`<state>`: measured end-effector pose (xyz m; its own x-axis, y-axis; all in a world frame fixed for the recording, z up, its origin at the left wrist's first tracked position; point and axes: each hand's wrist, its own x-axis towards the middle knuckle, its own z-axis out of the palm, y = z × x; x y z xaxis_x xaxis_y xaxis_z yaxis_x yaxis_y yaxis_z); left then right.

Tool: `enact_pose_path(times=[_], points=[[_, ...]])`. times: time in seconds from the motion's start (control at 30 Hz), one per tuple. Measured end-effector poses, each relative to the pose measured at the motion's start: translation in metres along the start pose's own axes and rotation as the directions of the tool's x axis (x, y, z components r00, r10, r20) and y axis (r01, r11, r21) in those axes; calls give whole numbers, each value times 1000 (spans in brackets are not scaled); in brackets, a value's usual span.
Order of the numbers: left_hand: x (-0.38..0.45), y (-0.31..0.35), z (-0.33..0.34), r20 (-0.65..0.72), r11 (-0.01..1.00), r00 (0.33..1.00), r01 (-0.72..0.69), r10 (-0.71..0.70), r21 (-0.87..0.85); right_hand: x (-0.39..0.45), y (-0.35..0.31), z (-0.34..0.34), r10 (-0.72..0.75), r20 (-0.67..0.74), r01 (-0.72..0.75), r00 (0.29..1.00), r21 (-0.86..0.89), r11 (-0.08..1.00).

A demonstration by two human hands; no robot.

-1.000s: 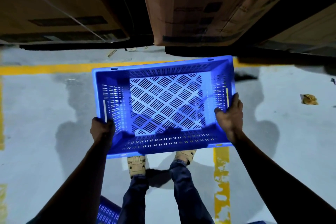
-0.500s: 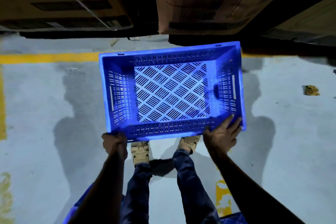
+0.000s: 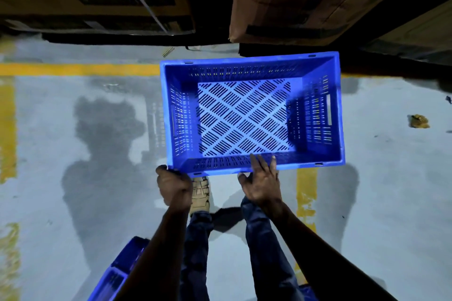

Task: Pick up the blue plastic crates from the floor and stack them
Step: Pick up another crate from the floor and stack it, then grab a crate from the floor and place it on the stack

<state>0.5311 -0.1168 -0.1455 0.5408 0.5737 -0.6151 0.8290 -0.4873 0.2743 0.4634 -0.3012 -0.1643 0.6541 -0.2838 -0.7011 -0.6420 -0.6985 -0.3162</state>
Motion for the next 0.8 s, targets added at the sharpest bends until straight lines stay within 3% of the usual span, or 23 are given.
enact_pose_path(times=[0.1, 0.23, 0.4, 0.63, 0.8], points=[[-12, -7, -11, 43, 993, 992, -118, 117, 27, -13, -22, -8, 29, -6, -28, 1000, 133, 991], [-31, -7, -43, 118, 964, 957, -257, 264, -69, -47, -54, -23, 104, -89, -70, 991, 320, 945], [-75, 11, -121, 198, 851, 828, -504, 525, -149, -117, -93, -71, 80, -172, -8, 982, 383, 924], [-179, 45, -280, 137, 628, 624, -699, 769, -342, -256, -151, -162, -55, -415, 283, 908, 511, 812], [-234, 48, -363, 47, 498, 520, -782, 853, -376, -331, -183, -215, -218, -510, 464, 832, 425, 777]])
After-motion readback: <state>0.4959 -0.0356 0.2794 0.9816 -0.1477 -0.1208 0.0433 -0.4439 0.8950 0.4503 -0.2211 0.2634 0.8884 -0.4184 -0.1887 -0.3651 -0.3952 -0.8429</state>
